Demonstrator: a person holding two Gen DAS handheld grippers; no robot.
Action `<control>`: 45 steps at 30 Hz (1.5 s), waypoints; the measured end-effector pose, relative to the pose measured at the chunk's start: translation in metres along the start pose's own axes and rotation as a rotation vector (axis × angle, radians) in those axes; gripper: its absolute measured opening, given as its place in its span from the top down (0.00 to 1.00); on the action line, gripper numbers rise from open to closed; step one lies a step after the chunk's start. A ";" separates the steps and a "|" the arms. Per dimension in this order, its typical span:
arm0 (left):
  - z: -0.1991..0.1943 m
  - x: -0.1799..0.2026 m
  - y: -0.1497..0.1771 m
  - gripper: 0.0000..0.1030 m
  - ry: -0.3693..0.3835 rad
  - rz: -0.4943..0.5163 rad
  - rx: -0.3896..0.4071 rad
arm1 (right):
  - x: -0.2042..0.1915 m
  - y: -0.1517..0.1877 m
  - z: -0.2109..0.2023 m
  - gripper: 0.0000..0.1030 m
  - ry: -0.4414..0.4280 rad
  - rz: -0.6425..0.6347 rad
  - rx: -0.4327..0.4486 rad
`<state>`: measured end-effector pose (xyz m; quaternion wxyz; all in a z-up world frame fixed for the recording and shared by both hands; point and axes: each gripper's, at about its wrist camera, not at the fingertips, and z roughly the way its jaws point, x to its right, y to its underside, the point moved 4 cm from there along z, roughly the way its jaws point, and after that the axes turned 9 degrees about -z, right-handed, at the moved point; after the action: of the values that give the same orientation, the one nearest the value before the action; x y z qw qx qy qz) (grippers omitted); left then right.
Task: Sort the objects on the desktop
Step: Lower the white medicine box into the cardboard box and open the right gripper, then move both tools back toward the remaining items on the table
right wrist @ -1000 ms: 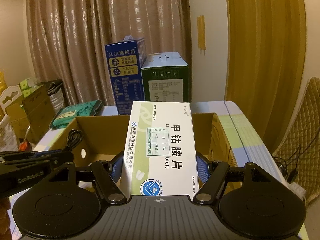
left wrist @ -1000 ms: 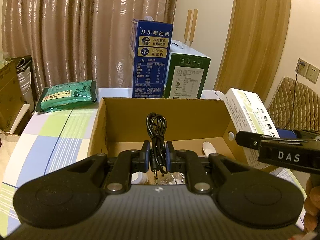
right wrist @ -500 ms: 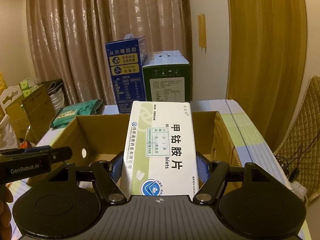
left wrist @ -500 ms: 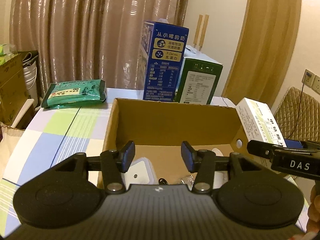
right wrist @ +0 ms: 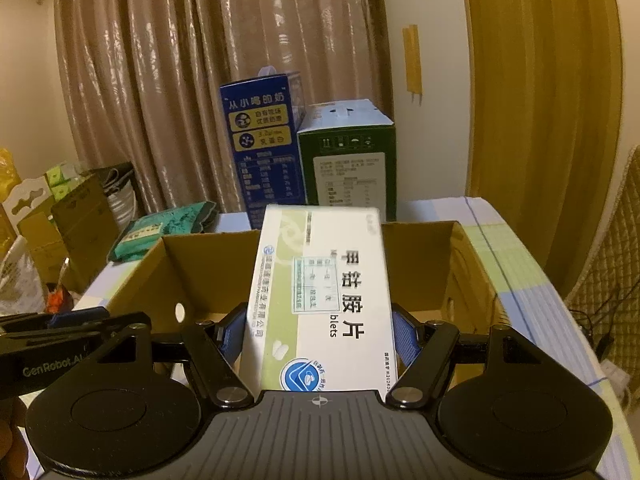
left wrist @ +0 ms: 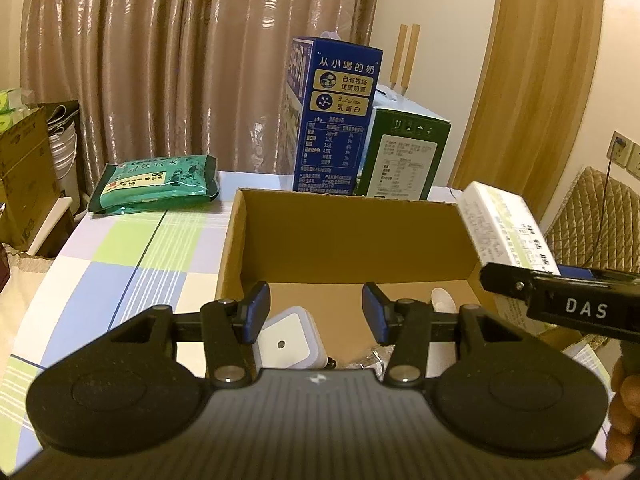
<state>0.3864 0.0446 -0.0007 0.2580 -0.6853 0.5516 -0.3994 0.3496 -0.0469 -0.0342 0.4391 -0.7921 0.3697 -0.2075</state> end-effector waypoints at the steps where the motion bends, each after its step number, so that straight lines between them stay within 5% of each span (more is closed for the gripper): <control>1: 0.000 0.000 0.000 0.56 -0.001 0.002 -0.001 | 0.000 0.001 0.001 0.29 -0.002 0.001 -0.003; 25: -0.004 0.002 0.003 0.56 -0.010 0.032 -0.009 | 0.006 0.007 -0.005 0.19 0.009 -0.018 0.020; 34: -0.033 0.005 0.001 0.54 -0.021 0.062 0.020 | 0.012 0.016 -0.036 0.16 0.008 -0.026 0.059; 45: -0.079 -0.007 0.039 0.49 -0.038 0.084 -0.011 | 0.023 0.043 -0.090 0.14 0.007 -0.063 0.062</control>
<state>0.2993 0.0481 0.0098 0.2813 -0.6703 0.5771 -0.3721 0.2883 -0.1278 -0.0228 0.4551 -0.7888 0.3395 -0.2354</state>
